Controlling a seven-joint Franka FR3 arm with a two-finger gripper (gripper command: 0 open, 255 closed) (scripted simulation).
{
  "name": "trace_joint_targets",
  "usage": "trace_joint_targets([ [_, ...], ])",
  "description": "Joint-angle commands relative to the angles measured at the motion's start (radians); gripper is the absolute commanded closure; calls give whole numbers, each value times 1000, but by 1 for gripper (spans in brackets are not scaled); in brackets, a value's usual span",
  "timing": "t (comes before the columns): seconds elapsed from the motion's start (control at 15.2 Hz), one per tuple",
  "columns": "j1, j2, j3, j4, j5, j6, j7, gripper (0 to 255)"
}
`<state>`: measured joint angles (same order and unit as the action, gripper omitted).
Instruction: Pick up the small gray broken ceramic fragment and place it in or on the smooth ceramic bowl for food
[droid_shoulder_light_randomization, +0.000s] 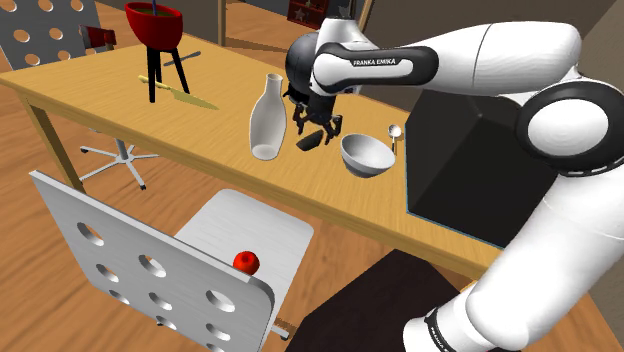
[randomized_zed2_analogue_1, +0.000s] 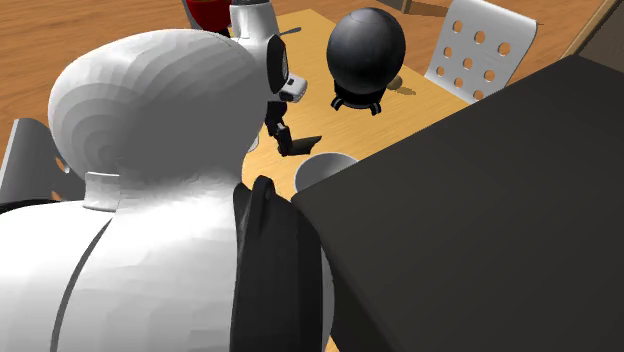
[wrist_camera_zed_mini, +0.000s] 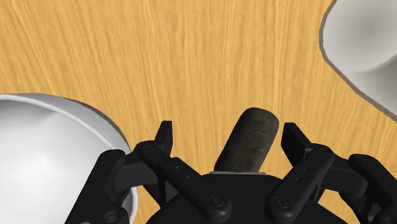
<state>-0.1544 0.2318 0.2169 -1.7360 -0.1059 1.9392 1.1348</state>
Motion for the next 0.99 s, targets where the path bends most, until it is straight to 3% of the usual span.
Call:
trace_joint_targets([
  [0.0, 3, 68, -18, 84, -17, -12, 77, 0],
  [0.26, 6, 198, -61, 249, -36, -38, 203, 0],
  [0.92, 16, 221, -82, 182, -35, 53, 203, 0],
])
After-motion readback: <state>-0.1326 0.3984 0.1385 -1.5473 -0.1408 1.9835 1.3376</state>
